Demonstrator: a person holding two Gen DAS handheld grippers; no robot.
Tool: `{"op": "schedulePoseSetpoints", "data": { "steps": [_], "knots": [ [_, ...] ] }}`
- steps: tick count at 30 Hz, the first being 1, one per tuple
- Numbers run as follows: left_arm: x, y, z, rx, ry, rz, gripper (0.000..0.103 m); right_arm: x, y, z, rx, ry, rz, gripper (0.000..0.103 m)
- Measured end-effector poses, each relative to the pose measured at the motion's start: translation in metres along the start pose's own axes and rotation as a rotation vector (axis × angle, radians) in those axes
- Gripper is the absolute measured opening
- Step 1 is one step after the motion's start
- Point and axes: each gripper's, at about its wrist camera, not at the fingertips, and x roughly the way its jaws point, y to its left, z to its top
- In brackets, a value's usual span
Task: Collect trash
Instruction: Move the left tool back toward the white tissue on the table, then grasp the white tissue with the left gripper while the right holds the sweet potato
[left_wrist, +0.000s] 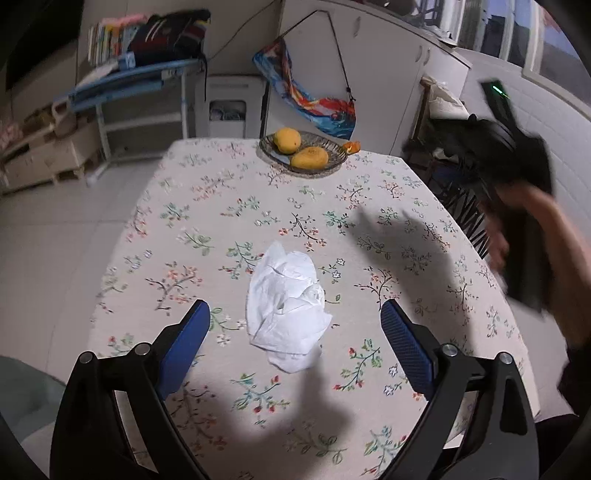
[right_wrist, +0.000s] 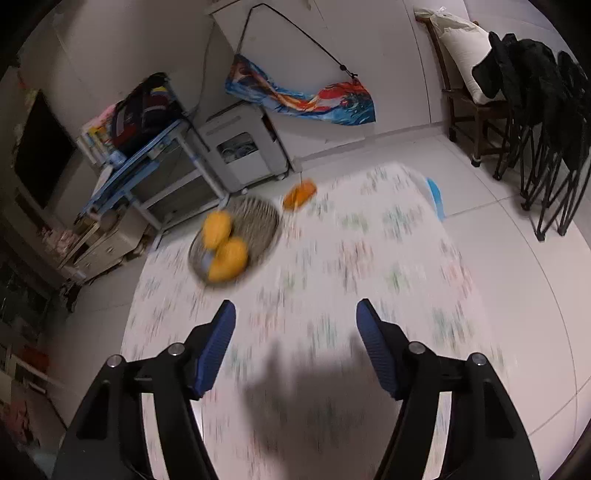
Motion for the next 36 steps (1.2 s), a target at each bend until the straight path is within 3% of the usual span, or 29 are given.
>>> {"op": "schedulePoseSetpoints", "data": {
  "steps": [3, 7, 17, 24, 30, 36],
  "knots": [
    [0.009, -0.001, 0.005, -0.004, 0.019, -0.034, 0.090, 0.026, 0.004, 0.025, 0.027, 0.016, -0.005, 0.066],
    [0.019, -0.004, 0.013, 0.021, 0.022, -0.024, 0.090, 0.065, 0.011, 0.050, 0.046, 0.044, -0.033, 0.063],
    [0.024, 0.004, 0.016, -0.010, 0.056, -0.058, 0.090, 0.121, 0.011, 0.076, 0.069, 0.074, -0.117, 0.052],
    [0.027, 0.009, 0.018, -0.046, 0.068, -0.070, 0.090, 0.138, 0.010, 0.081, 0.055, 0.103, -0.148, 0.043],
    [0.029, 0.011, 0.018, -0.054, 0.079, -0.071, 0.090, 0.144, 0.005, 0.082, 0.052, 0.114, -0.154, 0.025],
    [0.037, 0.016, 0.017, -0.066, 0.085, -0.054, 0.090, 0.121, -0.005, 0.072, 0.034, 0.107, -0.122, 0.019]
  ]
}}
